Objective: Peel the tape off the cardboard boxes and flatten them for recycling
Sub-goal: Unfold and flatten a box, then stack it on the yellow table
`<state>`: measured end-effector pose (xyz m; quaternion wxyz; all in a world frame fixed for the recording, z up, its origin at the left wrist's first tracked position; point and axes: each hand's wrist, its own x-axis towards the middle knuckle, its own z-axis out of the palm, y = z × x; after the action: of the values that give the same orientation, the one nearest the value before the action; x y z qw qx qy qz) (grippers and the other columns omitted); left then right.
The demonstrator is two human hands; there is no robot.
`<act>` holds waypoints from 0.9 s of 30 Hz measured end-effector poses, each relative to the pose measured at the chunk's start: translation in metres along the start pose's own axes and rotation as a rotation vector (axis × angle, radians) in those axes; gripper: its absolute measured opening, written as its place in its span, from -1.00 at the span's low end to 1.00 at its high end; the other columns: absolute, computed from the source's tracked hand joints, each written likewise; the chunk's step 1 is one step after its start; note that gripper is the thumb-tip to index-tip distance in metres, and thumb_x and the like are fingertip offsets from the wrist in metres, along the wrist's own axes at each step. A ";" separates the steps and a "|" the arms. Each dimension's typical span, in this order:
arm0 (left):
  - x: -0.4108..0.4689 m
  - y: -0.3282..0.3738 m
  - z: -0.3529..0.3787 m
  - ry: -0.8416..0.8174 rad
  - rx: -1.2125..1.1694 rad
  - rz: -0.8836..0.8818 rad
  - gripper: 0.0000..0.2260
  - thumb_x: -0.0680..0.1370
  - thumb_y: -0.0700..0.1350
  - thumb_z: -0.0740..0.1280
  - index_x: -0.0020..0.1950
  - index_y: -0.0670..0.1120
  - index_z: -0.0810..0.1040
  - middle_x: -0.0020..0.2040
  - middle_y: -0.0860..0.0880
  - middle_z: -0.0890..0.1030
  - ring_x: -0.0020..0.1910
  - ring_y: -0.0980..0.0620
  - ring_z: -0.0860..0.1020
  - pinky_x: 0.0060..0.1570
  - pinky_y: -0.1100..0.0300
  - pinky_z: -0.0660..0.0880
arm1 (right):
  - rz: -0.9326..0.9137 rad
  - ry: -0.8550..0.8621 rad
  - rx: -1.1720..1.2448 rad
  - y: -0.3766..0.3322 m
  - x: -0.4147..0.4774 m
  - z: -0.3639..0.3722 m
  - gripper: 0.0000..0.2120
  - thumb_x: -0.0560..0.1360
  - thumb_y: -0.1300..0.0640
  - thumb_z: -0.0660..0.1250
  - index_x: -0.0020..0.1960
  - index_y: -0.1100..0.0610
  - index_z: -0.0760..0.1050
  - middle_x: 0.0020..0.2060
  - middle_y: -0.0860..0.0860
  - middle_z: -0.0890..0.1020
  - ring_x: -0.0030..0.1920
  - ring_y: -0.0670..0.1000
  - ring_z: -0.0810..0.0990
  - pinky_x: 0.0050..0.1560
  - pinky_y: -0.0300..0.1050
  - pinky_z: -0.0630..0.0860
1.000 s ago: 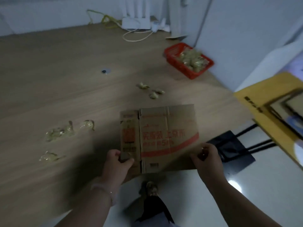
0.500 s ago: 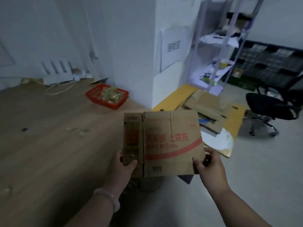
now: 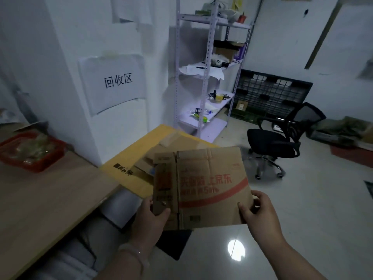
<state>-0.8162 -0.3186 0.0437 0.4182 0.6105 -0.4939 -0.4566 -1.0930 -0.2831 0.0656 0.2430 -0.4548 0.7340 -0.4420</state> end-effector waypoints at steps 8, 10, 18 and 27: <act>0.086 0.006 0.060 0.088 0.004 -0.019 -0.66 0.48 -0.06 0.44 -0.04 0.28 0.33 -0.09 0.26 0.47 -0.13 0.31 0.44 -0.29 0.36 0.38 | -0.013 -0.107 -0.024 0.015 0.128 0.018 -0.54 0.46 0.03 0.44 0.29 -0.09 0.35 -0.12 -0.24 0.53 -0.13 -0.27 0.53 -0.32 -0.36 0.38; 0.114 0.003 0.070 0.107 -0.006 -0.071 -0.67 0.48 -0.07 0.44 -0.08 0.27 0.33 -0.11 0.27 0.47 -0.16 0.32 0.43 -0.30 0.36 0.37 | -0.024 -0.138 -0.063 0.016 0.161 0.034 -0.54 0.47 0.02 0.43 0.30 -0.08 0.35 -0.12 -0.19 0.55 -0.13 -0.22 0.55 -0.33 -0.34 0.38; 0.214 0.000 0.087 0.227 0.000 -0.228 -0.68 0.49 -0.14 0.44 0.07 0.07 0.33 -0.09 0.19 0.43 -0.10 0.13 0.44 -0.22 0.34 0.37 | -0.040 -0.304 -0.195 0.000 0.287 0.107 -0.53 0.50 0.05 0.40 0.36 -0.06 0.35 0.07 -0.03 0.58 0.03 0.01 0.57 -0.08 -0.10 0.52; 0.264 -0.010 0.099 0.406 0.105 -0.402 -0.70 0.48 -0.04 0.44 0.07 0.02 0.34 -0.10 0.16 0.50 -0.10 0.10 0.49 -0.19 0.26 0.45 | -0.214 -0.555 -0.257 0.000 0.378 0.182 -0.57 0.47 0.16 0.44 0.23 -0.18 0.42 -0.13 -0.39 0.41 -0.07 -0.19 0.45 -0.15 -0.32 0.40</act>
<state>-0.8854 -0.5834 -0.0272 0.3775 0.7958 -0.2922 -0.3726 -1.1321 -0.6940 -0.0068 0.3266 -0.6596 0.6374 -0.2279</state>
